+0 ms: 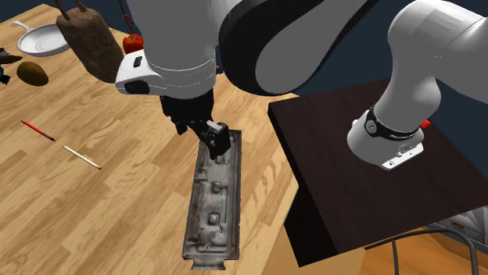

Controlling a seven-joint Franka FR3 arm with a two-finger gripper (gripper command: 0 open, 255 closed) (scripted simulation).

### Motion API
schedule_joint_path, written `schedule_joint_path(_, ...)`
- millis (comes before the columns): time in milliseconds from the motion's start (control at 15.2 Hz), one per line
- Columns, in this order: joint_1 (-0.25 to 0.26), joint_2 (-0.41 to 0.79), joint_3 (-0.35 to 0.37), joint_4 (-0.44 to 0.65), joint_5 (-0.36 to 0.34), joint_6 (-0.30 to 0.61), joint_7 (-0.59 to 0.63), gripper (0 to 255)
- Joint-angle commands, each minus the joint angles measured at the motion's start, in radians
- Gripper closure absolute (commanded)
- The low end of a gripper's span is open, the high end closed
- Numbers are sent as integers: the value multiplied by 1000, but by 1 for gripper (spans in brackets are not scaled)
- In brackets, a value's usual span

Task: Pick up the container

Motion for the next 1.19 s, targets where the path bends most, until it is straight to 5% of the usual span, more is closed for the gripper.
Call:
schedule_joint_path(0,10,81,-1,25,33,48,-88,0)
schedule_joint_path(792,-13,518,128,234,155,235,-485,0)
schedule_joint_path(1122,-24,593,149,259,166,283,-513,0)
